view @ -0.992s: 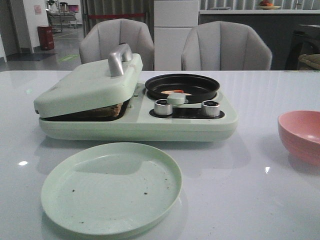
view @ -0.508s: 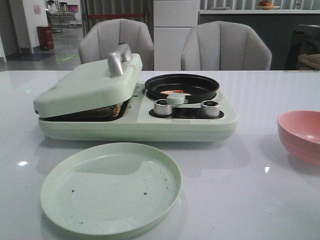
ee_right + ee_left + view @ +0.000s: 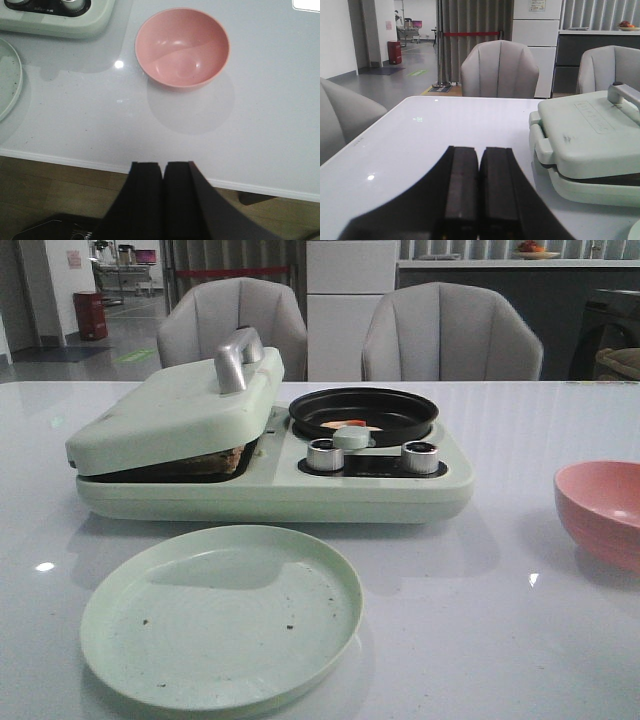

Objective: Make breakfast with bread and shrimp

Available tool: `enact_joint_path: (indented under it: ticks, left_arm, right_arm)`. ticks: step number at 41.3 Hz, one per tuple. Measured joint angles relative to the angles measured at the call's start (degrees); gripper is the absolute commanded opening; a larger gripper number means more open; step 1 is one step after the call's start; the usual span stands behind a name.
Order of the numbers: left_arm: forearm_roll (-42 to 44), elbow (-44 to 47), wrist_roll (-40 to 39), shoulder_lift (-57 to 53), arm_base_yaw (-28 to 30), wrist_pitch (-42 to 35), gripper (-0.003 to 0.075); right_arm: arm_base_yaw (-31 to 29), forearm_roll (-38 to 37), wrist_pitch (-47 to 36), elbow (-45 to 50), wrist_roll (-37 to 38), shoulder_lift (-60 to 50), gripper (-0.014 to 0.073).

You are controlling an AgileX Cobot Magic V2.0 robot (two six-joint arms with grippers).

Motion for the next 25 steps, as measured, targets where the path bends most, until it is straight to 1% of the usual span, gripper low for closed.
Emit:
enact_joint_path:
  ticks: [10,25]
  left_arm:
    - [0.0,0.0,0.0,0.0,-1.0,-0.5,0.0099]
    - [0.0,0.0,0.0,0.0,-1.0,-0.6,0.0099]
  right_arm:
    - [0.0,0.0,0.0,0.0,0.0,0.0,0.0046]
    - [0.0,0.0,0.0,0.0,0.0,0.0,0.0046]
